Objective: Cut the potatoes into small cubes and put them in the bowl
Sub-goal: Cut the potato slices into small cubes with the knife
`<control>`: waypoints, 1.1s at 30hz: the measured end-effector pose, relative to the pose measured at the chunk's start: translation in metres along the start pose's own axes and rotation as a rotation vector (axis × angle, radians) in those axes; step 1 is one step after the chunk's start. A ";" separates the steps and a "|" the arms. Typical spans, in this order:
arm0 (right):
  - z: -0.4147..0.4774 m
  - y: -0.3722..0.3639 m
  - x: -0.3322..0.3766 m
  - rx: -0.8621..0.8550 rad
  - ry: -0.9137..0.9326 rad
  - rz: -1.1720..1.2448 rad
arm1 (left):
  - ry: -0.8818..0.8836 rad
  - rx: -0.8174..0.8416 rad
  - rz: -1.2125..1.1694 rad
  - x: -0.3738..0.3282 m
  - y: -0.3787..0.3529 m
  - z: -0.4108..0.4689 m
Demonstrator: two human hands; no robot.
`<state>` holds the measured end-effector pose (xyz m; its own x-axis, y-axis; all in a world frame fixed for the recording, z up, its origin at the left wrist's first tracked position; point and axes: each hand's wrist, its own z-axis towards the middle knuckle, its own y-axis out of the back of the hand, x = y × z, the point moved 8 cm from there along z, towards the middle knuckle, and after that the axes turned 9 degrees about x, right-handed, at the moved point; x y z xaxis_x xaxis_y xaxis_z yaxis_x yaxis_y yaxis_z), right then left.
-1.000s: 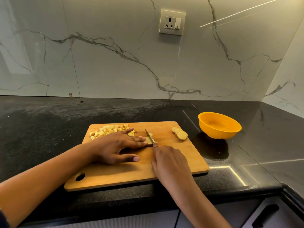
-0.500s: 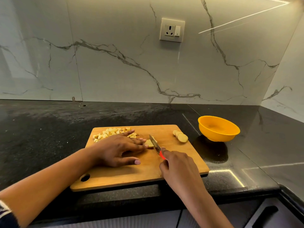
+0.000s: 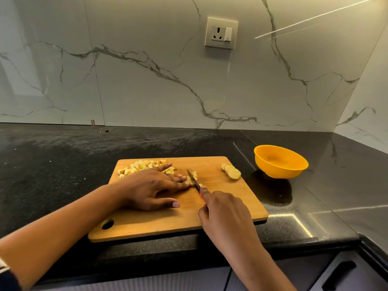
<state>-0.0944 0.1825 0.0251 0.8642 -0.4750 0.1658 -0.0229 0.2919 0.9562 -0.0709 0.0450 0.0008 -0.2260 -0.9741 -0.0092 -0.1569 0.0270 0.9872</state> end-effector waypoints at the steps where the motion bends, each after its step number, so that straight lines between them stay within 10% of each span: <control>1: 0.002 -0.002 0.002 0.014 0.004 -0.019 | -0.002 -0.001 -0.001 0.000 0.000 0.000; 33: 0.012 -0.015 0.019 0.100 -0.015 -0.086 | -0.002 -0.053 0.119 0.008 0.000 -0.005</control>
<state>-0.0833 0.1590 0.0172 0.8574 -0.5076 0.0848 0.0004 0.1655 0.9862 -0.0679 0.0362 0.0017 -0.2415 -0.9644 0.1081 -0.0781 0.1303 0.9884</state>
